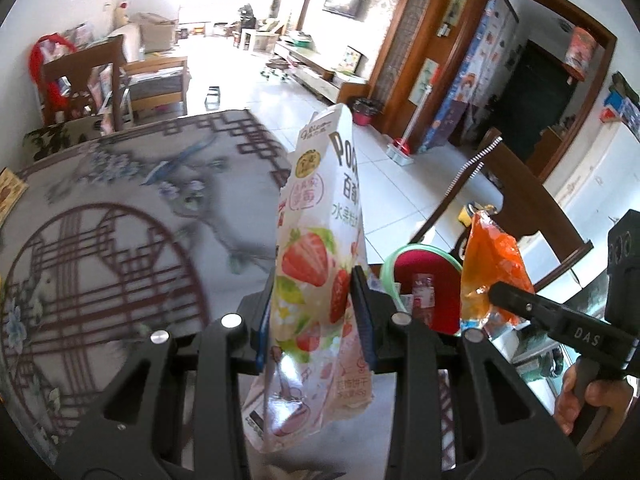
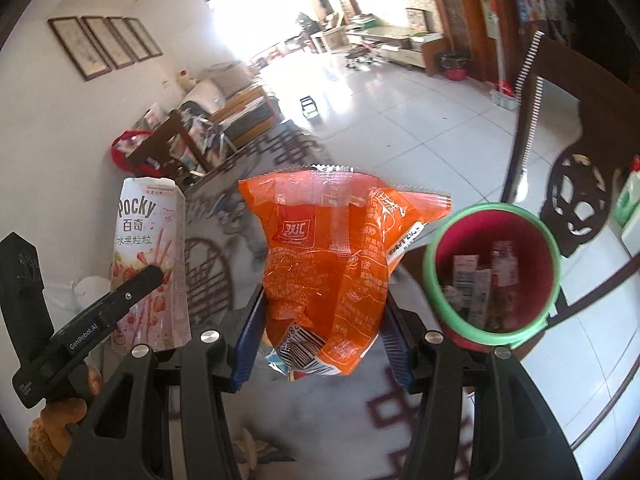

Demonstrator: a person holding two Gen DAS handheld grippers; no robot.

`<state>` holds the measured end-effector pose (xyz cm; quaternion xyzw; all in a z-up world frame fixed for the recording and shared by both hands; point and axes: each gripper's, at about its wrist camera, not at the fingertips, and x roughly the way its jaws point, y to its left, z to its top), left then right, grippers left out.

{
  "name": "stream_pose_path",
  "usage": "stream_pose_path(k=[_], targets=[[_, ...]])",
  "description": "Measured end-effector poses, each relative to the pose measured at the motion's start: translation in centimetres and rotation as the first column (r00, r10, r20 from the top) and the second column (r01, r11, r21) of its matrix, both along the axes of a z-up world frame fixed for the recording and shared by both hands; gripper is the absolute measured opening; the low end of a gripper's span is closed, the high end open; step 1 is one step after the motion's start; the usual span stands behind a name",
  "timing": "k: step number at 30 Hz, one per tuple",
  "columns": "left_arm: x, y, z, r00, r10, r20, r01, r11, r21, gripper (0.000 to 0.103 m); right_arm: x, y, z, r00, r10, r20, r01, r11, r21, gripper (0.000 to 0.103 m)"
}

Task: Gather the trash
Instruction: 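Carry the orange bag and Pocky box over the red bucket, then open both tools to drop the bag and box into the bucket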

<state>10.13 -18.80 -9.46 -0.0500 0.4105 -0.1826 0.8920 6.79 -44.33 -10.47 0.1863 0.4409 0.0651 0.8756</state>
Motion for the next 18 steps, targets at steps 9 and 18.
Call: stream_pose_path(k=[9,18], targets=[[1.3,-6.8,-1.5,0.995,-0.091,-0.029,0.091,0.996,0.007,0.033,-0.7,-5.9,-1.0,0.996,-0.085,-0.019,0.085,0.996,-0.006,0.053],[2.9,-13.5,-2.7,0.978,-0.201,-0.057,0.202,0.979,0.015,0.033,-0.5,-11.0,-2.1,0.986,-0.164,-0.036,0.164,0.986,-0.006,0.053]])
